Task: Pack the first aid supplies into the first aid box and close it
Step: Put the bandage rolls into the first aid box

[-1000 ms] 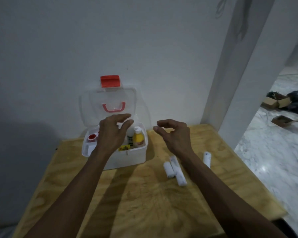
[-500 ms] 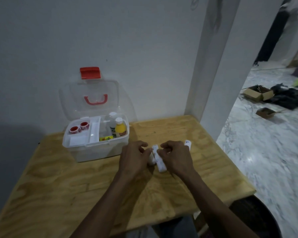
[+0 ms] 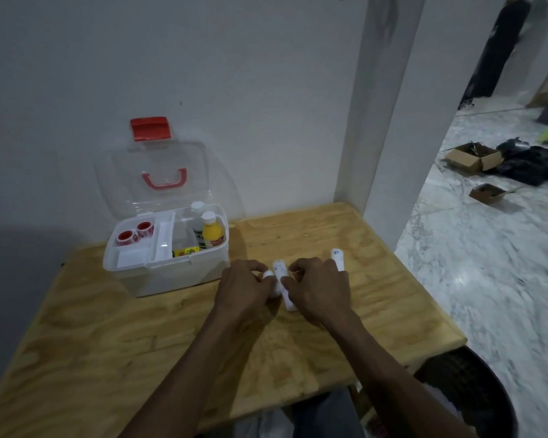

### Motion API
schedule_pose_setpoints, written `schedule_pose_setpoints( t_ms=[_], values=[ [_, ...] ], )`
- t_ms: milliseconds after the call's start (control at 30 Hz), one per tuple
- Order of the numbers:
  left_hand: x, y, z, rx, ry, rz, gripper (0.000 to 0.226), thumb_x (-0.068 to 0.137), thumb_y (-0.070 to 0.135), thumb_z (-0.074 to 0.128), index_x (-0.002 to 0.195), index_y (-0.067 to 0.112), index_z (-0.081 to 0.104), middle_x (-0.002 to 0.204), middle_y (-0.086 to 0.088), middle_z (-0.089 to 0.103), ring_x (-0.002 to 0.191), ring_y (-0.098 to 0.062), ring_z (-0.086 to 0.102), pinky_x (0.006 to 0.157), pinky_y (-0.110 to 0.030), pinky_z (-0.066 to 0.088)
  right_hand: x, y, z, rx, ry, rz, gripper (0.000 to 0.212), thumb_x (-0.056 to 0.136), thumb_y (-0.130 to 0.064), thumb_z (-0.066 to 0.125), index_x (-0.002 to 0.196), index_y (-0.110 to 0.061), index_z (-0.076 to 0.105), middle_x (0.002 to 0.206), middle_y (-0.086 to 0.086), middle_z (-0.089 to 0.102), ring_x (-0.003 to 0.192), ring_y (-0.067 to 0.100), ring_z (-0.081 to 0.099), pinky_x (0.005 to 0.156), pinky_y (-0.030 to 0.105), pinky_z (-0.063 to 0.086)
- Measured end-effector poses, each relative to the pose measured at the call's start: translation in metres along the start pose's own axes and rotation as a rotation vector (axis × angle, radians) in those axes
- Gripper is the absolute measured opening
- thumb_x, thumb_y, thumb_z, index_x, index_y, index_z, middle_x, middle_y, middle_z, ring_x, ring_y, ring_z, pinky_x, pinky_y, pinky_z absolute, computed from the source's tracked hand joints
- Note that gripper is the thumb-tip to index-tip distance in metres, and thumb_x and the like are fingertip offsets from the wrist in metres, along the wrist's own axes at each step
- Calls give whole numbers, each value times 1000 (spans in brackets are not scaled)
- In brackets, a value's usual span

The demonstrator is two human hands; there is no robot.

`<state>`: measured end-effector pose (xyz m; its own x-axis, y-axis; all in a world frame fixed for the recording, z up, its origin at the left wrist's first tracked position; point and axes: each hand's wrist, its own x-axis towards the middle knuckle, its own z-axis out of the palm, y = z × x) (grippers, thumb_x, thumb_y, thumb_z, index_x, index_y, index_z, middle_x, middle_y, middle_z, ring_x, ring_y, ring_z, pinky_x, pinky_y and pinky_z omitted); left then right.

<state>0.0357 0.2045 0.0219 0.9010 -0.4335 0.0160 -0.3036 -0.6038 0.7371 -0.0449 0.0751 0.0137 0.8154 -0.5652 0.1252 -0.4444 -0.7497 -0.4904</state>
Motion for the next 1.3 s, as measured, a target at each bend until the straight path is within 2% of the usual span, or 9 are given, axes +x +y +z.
schedule_pose_setpoints(
  t_ms=[133, 300, 533, 800, 900, 1000, 1067, 1200, 1300],
  values=[
    [6, 3, -1, 52, -34, -66, 28, 74, 37, 68, 98, 24, 74, 93, -1, 74, 82, -16, 69, 75, -35, 59, 0, -4, 1, -66, -8, -11, 39, 88, -49, 52, 119, -29, 64, 111, -8, 70, 112, 19, 53, 95, 41, 35],
    [11, 5, -6, 76, -96, -125, 26, 73, 33, 68, 96, 24, 74, 93, -3, 74, 84, -19, 68, 77, -38, 59, 0, -11, -1, -134, -59, -36, 41, 92, -45, 46, 125, -26, 60, 122, -4, 64, 113, 23, 52, 93, 43, 36],
    [12, 4, -4, 41, -124, -137, 18, 79, 32, 71, 95, 24, 73, 95, -1, 73, 83, -14, 66, 79, -33, 56, 2, -13, 3, -103, -101, 24, 44, 93, -53, 43, 109, -20, 66, 110, 1, 66, 110, 24, 53, 89, 43, 37],
    [3, -1, -4, -178, -91, -116, 11, 80, 26, 73, 90, 23, 73, 87, -1, 75, 76, -13, 71, 76, -38, 60, -1, -12, -1, 179, -95, 48, 29, 84, -38, 62, 107, -23, 72, 103, -6, 73, 102, 16, 63, 95, 45, 43],
    [-3, 1, -7, -318, -35, -116, 10, 80, 22, 73, 89, 22, 73, 83, -1, 75, 75, -15, 72, 74, -42, 61, 0, -14, -3, 295, -66, 56, 26, 82, -37, 65, 102, -23, 74, 93, -7, 75, 91, 11, 67, 90, 41, 50],
    [-7, 4, -11, -437, 32, -113, 14, 78, 23, 74, 92, 22, 74, 85, 0, 76, 78, -17, 72, 74, -46, 60, 1, -19, -7, 488, -52, 74, 27, 82, -33, 69, 104, -19, 74, 89, -6, 75, 81, 3, 69, 75, 28, 57],
    [-9, 8, -15, -495, 56, -117, 16, 78, 23, 76, 94, 22, 74, 90, 1, 75, 82, -17, 72, 76, -45, 60, -1, -23, -9, 590, -48, 79, 27, 83, -35, 70, 105, -20, 74, 87, -6, 75, 77, 4, 71, 69, 29, 60],
    [-10, 11, -28, -551, 135, -116, 16, 79, 22, 76, 95, 23, 74, 94, 3, 75, 88, -18, 71, 78, -43, 60, -3, -36, -12, 692, 10, 37, 32, 83, -36, 71, 110, -20, 73, 89, -4, 76, 79, 7, 72, 73, 40, 62],
    [-15, 9, -45, -554, 192, -100, 12, 79, 24, 77, 89, 27, 73, 91, 3, 75, 87, -19, 71, 77, -43, 60, -4, -50, -16, 703, 95, -6, 32, 83, -34, 71, 114, -24, 72, 90, -4, 75, 78, 4, 70, 73, 32, 61]
  ],
)
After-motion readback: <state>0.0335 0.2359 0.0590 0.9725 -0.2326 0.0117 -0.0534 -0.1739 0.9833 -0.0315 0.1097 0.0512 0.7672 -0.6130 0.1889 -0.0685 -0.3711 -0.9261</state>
